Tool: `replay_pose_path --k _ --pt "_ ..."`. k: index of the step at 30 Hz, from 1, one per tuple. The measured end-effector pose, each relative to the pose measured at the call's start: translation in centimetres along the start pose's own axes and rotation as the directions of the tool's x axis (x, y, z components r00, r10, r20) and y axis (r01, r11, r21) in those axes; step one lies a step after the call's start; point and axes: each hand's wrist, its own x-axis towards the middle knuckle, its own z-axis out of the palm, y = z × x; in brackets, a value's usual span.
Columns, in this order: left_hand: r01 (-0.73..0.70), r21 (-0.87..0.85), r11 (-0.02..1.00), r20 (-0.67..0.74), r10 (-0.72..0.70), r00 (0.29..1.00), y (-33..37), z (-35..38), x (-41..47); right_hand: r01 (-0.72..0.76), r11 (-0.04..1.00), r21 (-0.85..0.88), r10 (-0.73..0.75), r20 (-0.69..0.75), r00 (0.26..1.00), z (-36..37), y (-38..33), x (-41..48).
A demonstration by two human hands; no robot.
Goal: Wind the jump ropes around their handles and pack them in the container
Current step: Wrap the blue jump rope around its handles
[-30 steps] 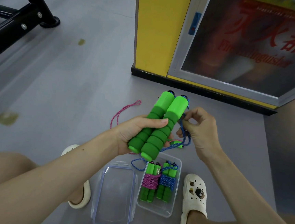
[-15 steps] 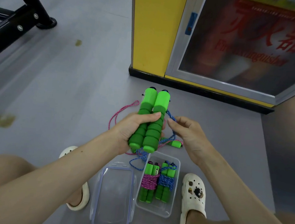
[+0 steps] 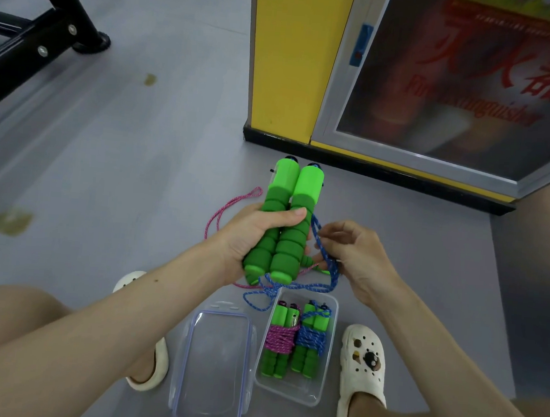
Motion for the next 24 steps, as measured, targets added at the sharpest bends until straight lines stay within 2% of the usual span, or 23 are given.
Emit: replay_pose_path --k 3,6,9,12,14,16,19,24 --pt "-0.006 0.002 1.0 -0.001 0.006 1.0 -0.1 0.0 -0.1 0.047 0.995 -0.083 -0.046 0.014 0.999 0.0 0.2 -0.1" --pt "-0.02 0.016 1.0 -0.011 0.021 1.0 -0.2 0.2 -0.1 0.058 0.989 -0.138 -0.045 0.091 0.995 0.0 -0.1 -0.2" --pt "-0.069 0.097 0.993 -0.083 0.077 0.994 -0.4 0.0 0.3 0.061 0.986 -0.156 -0.037 0.151 0.988 0.0 -0.4 -0.2" --pt "-0.072 0.118 0.99 -0.175 0.092 0.98 -0.5 -0.3 0.8 0.089 0.99 -0.111 -0.072 0.153 0.986 0.1 -0.4 -0.1" --pt "-0.087 0.203 0.975 -0.195 0.127 0.973 -0.6 -0.5 1.1 0.084 0.993 -0.083 -0.073 0.126 0.989 0.3 -0.4 -0.2" --pt "-0.119 0.377 0.919 -0.213 0.21 0.954 -1.0 -0.9 1.5 0.062 0.996 -0.072 -0.054 0.105 0.993 0.4 -0.5 -0.3" --pt "-0.146 0.614 0.776 -0.201 0.332 0.922 -1.6 -1.2 1.8 0.023 0.996 -0.082 -0.015 0.101 0.995 0.5 -0.6 -0.4" --pt "-0.134 0.787 0.603 -0.163 0.413 0.896 -1.9 -1.4 1.8 -0.012 0.997 -0.078 0.017 0.054 0.998 0.4 -0.5 -0.1"
